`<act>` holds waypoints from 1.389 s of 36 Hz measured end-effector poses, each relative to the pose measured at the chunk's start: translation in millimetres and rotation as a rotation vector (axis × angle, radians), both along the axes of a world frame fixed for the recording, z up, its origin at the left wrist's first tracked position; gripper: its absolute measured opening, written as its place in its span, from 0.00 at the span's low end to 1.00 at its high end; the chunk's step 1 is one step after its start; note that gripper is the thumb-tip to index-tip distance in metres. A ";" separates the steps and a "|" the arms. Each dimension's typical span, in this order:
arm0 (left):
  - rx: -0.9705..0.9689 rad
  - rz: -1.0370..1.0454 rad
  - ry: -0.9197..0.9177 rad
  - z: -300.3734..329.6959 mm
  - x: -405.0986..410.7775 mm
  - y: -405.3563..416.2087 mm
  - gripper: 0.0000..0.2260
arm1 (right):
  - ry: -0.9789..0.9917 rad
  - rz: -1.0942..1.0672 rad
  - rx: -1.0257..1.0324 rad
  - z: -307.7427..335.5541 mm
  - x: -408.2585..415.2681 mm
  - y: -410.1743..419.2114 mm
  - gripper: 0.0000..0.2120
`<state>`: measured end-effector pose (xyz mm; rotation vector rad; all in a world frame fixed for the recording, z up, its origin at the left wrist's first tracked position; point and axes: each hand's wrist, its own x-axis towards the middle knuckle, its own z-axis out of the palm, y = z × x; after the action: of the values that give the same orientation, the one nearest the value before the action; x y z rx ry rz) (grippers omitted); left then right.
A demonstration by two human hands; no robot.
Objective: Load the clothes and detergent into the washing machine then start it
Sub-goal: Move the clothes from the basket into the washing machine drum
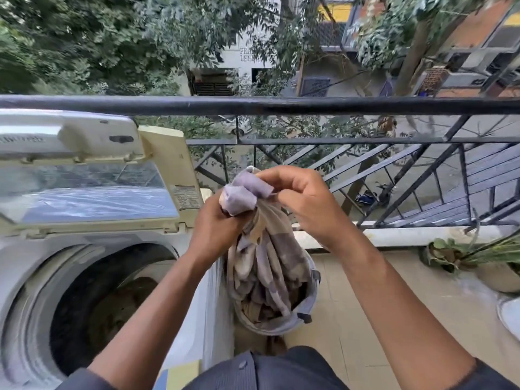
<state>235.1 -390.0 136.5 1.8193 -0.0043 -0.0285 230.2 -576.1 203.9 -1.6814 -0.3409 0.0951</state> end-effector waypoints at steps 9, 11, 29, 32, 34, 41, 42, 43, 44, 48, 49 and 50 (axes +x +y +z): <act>-0.071 0.073 -0.129 26.4 1.1 3.5 0.04 | 0.212 -0.214 -0.701 -108.4 15.7 -38.9 0.18; -0.107 0.070 -0.176 36.0 2.7 4.1 0.02 | 0.342 -0.093 -0.849 -140.2 17.4 -42.2 0.23; 0.120 0.069 -0.001 12.4 8.3 24.3 0.14 | 0.377 -0.563 -0.364 -127.3 19.1 -64.1 0.15; 0.172 0.052 0.026 3.0 7.2 22.5 0.14 | 0.270 -0.520 -0.219 -84.9 18.3 -51.1 0.13; 0.207 -0.009 0.034 -2.3 7.6 22.8 0.17 | 0.183 -0.469 -0.124 -56.0 15.9 -39.3 0.15; 0.185 -0.392 0.022 -5.8 10.3 15.2 0.34 | 0.024 -0.219 -0.076 -11.9 16.0 10.2 0.12; 0.147 -0.390 0.049 -4.1 9.5 15.2 0.33 | 0.006 -0.210 -0.098 -11.7 16.7 13.0 0.12; 0.117 -0.387 0.062 -2.4 9.2 14.8 0.30 | -0.002 -0.201 -0.108 -11.2 17.4 14.0 0.12; 0.091 -0.394 0.067 -0.7 9.4 13.7 0.26 | 0.001 -0.186 -0.101 -10.6 17.7 14.0 0.12; 0.026 -0.226 0.012 -0.3 11.7 1.1 0.18 | 0.069 -0.048 0.046 -15.0 17.2 6.6 0.13; 0.041 -0.118 0.003 -1.4 12.4 -0.9 0.19 | 0.087 0.005 0.079 -17.1 16.0 3.9 0.14; 0.062 -0.027 0.002 -3.3 13.1 -2.2 0.18 | 0.099 0.059 0.108 -19.0 14.3 1.2 0.15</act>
<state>248.2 -392.2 133.2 1.8811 -0.0268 -0.0499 244.5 -574.9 184.9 -1.5547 -0.3152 0.1997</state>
